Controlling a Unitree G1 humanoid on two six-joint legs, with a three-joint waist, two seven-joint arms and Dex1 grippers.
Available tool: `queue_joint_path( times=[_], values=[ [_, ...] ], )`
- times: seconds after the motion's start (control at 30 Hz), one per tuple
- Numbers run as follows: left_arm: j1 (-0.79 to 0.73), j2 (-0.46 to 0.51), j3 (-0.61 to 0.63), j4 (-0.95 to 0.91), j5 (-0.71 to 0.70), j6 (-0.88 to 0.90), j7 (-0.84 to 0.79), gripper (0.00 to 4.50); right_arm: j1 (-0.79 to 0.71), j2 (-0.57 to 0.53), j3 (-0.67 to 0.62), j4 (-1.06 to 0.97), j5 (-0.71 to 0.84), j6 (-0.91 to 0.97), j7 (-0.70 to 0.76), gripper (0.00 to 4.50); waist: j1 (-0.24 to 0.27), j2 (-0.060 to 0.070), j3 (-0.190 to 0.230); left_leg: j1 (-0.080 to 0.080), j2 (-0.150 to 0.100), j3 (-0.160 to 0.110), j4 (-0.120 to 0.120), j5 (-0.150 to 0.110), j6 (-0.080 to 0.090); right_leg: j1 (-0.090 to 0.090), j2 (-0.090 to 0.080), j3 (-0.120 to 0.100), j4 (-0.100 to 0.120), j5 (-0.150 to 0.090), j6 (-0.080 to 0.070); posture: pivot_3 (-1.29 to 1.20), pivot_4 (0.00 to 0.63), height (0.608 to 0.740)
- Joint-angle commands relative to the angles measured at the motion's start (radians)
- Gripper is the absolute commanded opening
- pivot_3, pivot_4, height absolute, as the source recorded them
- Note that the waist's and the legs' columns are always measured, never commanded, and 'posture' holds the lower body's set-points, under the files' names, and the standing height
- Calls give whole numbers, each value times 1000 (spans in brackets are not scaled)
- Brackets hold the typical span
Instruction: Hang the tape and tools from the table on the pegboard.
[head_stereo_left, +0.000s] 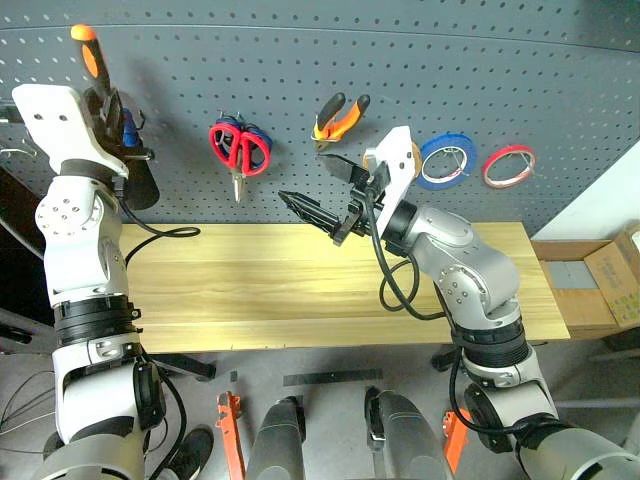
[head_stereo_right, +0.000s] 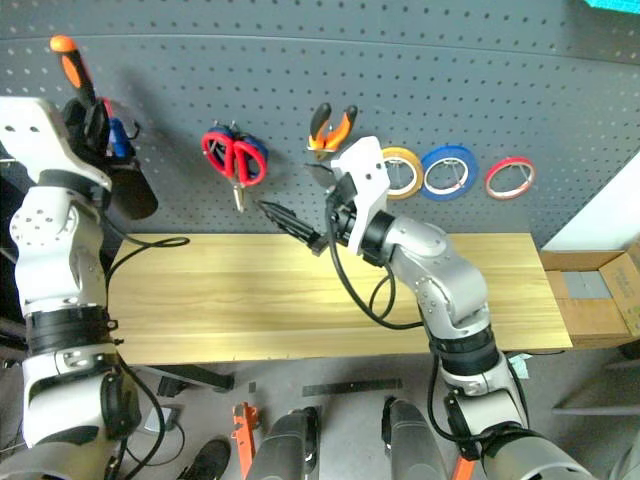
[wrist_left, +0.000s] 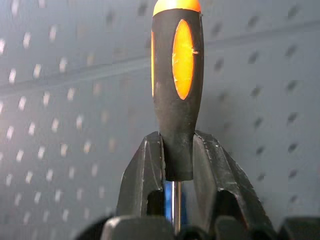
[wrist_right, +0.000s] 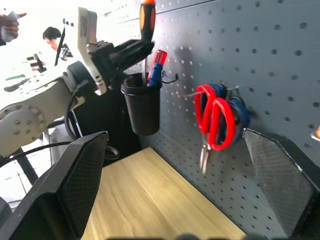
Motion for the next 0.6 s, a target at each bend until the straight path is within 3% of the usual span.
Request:
queue_joint_path(
  times=[0.03, 0.23, 0.3, 0.43, 0.6],
  values=[
    [8, 34, 55, -105, -13, 15, 35, 2191, -4, 2, 3, -47, 15, -11, 5, 4500, 0, 0, 0, 0, 0, 0, 0, 0, 0, 0, 0, 0, 0, 0, 0, -53, 211, 740],
    [25, 32, 83, -173, -71, 58, 12, 4301, 0, -14, 9, -32, 8, -22, 25, 4500, 5, 0, 0, 0, 0, 0, 0, 0, 0, 0, 0, 0, 0, 0, 0, -39, 201, 740],
    [43, 42, 69, -215, -124, 117, -57, 4301, 9, -36, 12, -26, 11, -22, 52, 4500, 7, -1, -1, 0, 0, 0, 1, 0, 0, 0, 0, 0, 0, 0, 0, -31, 189, 740],
    [275, 47, 15, -472, -470, 441, -359, 4301, 74, -135, 34, 15, -9, -44, 151, 4500, 4, -4, -23, 0, -1, 1, -1, 0, -1, 1, -1, 1, -1, 0, 0, -13, 132, 740],
    [518, 16, -58, -609, -447, 471, -374, 4301, 175, -201, 8, 131, -64, -149, 171, 4500, 4, -7, -64, 0, -1, 1, -1, -1, -3, 0, 0, 1, -2, 0, -1, -3, 53, 740]
  ],
)
